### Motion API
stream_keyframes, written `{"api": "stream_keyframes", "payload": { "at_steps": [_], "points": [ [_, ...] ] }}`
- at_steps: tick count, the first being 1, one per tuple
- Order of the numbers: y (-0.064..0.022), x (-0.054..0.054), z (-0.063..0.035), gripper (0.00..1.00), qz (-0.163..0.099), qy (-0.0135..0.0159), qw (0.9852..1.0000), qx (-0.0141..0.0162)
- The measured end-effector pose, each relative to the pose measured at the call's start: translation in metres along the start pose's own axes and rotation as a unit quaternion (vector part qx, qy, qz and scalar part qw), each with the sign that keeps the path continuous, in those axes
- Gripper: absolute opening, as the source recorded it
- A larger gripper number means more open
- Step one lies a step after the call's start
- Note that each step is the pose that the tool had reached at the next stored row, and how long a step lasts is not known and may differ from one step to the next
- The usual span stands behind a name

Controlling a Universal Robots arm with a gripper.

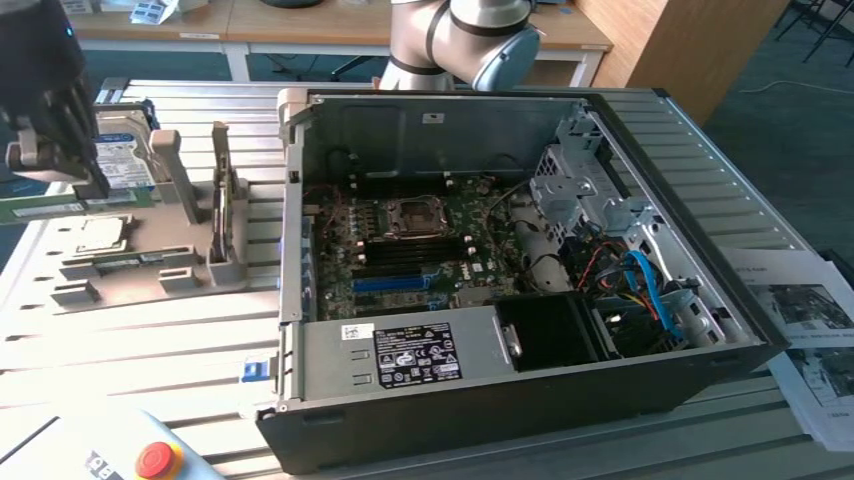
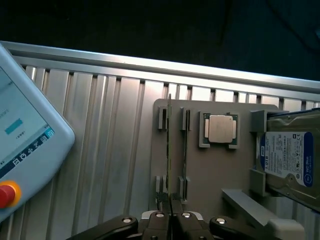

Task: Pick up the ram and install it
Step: 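Pick up the ram and move it above insertion slot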

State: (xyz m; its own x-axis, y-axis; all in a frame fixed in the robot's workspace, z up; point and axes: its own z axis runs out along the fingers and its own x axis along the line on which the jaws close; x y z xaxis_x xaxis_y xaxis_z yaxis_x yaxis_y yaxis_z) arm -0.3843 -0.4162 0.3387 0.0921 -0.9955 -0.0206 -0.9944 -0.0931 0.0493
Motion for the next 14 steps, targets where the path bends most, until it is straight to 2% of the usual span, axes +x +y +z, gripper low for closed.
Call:
{"api": "stream_keyframes", "payload": {
  "at_steps": [4, 8, 14],
  "points": [
    [0.0004, 0.000, -0.0149, 0.12, 0.000, 0.0003, 1.0000, 0.0000],
    [0.0008, 0.000, -0.0247, 0.12, 0.000, 0.0005, 1.0000, 0.0000],
    [0.0009, -0.001, -0.0270, 0.12, 0.000, 0.0006, 1.0000, 0.0001]
  ]
}}
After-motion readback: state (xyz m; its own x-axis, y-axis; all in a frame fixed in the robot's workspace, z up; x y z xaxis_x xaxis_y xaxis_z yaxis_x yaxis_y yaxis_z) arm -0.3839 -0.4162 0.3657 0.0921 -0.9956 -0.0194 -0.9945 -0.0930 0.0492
